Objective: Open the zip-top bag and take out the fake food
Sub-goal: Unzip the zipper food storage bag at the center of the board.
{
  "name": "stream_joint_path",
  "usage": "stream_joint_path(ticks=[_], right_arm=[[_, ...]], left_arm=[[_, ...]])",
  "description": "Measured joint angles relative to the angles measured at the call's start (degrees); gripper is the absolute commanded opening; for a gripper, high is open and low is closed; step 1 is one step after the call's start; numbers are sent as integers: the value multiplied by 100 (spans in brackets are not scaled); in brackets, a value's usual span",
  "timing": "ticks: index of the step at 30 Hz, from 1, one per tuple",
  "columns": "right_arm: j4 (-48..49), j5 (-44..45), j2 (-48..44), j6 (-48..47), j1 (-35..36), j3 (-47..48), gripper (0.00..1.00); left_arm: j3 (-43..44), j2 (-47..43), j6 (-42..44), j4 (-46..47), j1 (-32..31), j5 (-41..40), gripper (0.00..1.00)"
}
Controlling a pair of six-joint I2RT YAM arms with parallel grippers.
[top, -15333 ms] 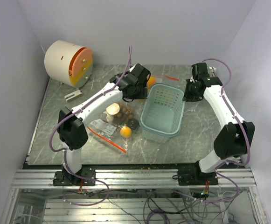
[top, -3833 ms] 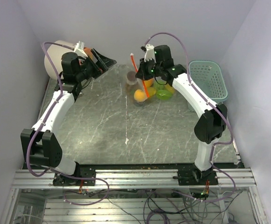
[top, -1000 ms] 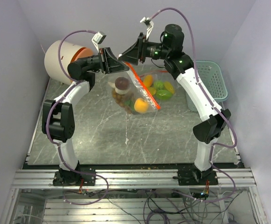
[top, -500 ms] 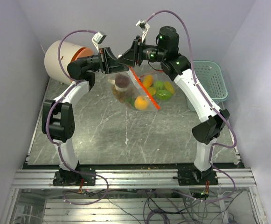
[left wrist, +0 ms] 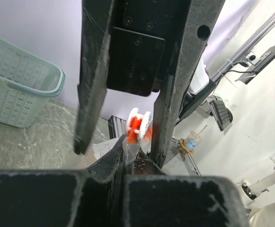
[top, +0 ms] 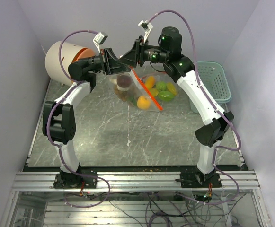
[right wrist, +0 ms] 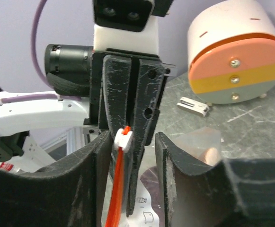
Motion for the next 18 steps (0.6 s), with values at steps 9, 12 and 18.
stream_joint_path(ticks=[9, 12, 18], right_arm=[[81, 448, -358, -98, -236, -466, 45], [149, 468, -361, -85, -284, -466, 49], [208, 378, -361, -57, -273, -466, 54]], left_arm=[[-22, 0, -4, 4, -2, 17, 7], [-22, 0, -22, 4, -2, 22, 7], [-22, 0, -22, 4, -2, 28, 7]])
